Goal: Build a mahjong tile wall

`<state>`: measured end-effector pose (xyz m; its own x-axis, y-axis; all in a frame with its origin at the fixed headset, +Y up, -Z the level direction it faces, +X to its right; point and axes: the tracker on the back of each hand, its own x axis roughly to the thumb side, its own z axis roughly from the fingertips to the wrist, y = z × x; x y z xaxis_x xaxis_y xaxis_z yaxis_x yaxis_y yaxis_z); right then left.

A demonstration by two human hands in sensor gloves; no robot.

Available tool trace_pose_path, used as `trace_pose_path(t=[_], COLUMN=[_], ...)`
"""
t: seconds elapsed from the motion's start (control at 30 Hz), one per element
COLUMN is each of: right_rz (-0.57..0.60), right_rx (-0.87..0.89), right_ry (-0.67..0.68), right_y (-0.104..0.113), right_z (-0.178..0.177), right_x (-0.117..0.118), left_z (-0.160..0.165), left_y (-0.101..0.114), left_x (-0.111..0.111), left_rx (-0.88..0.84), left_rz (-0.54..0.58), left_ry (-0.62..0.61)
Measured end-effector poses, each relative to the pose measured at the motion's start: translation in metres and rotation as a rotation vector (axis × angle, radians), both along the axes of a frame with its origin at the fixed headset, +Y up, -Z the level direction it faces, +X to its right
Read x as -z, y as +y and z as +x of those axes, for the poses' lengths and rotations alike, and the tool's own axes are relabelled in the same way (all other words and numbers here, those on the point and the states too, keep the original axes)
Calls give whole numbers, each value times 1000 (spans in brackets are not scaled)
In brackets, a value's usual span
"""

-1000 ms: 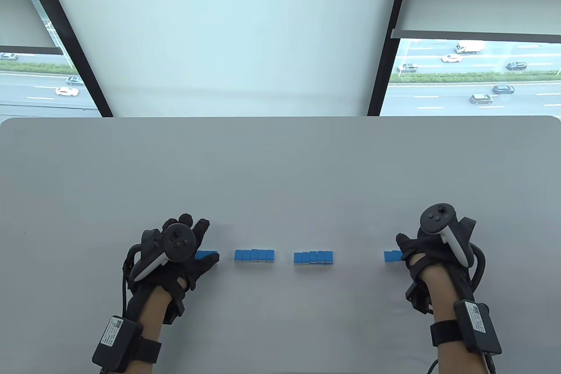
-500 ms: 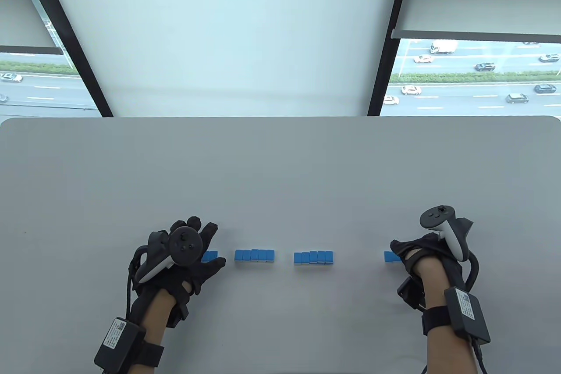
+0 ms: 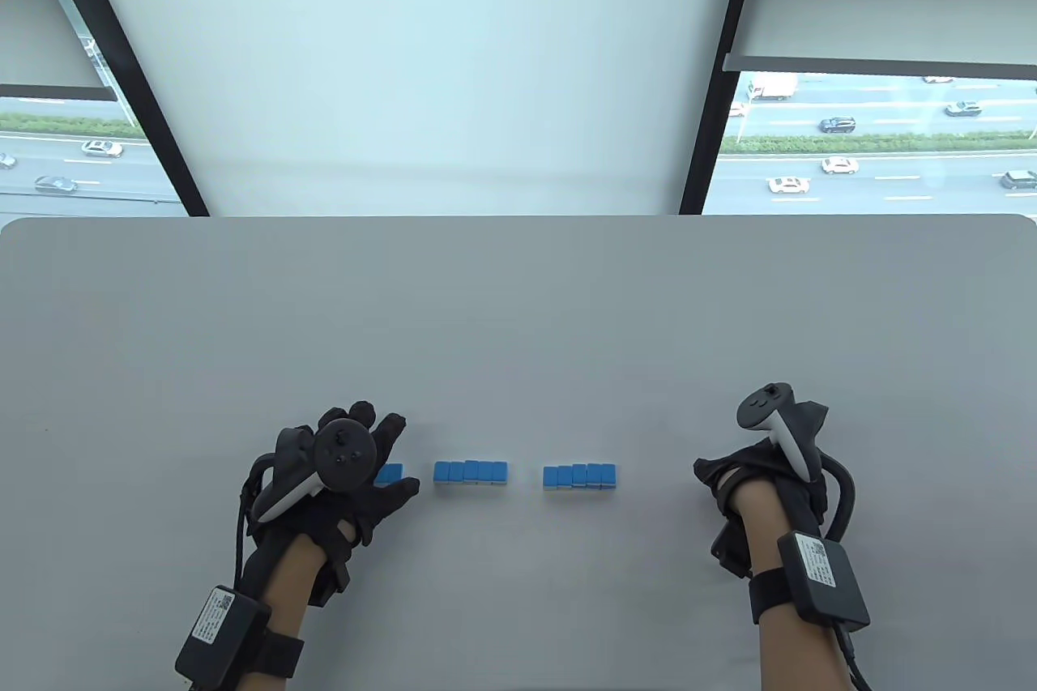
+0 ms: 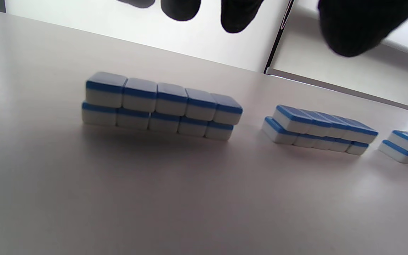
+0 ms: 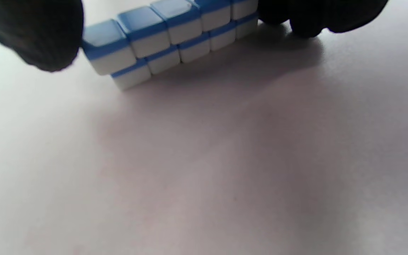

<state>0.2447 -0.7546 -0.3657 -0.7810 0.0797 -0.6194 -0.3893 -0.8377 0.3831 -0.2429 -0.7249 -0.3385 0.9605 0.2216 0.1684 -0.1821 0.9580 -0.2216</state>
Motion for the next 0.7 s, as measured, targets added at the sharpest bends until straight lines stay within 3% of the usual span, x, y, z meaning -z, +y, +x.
trace_pose_path(t=[0.7], right_rz=[33], right_rx=[-210], right_ry=[20], right_y=[-2], right_z=[-18], right_x=[7], left_z=[2], left_y=[0], left_x=[0], left_rx=[6], left_rz=[-1], left_ry=[2])
